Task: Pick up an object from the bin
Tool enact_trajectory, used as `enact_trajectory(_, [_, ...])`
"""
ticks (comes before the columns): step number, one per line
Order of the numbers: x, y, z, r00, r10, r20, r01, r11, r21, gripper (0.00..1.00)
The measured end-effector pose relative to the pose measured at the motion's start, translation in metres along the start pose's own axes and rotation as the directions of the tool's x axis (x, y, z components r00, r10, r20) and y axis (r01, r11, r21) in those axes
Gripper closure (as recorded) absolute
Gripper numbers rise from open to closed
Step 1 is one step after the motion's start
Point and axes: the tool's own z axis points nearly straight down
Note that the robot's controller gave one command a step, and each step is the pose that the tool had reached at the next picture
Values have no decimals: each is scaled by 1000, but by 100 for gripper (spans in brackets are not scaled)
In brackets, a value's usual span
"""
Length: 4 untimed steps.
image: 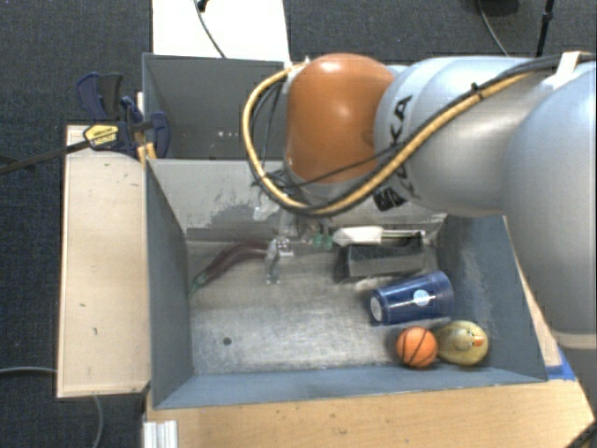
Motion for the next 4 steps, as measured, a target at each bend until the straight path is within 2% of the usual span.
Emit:
enact_trajectory(1, [-3,41,15,995,-99,-4,99,995,1,0])
enact_trajectory(2, [-5,77,110,1000,12,-2,-12,1000,-1,100])
enact_trajectory(3, [-5,77,110,1000,13,-2,-13,1000,-1,100])
enact_trajectory(4, [12,81,-60,1000,12,-2,-12,1000,-1,100])
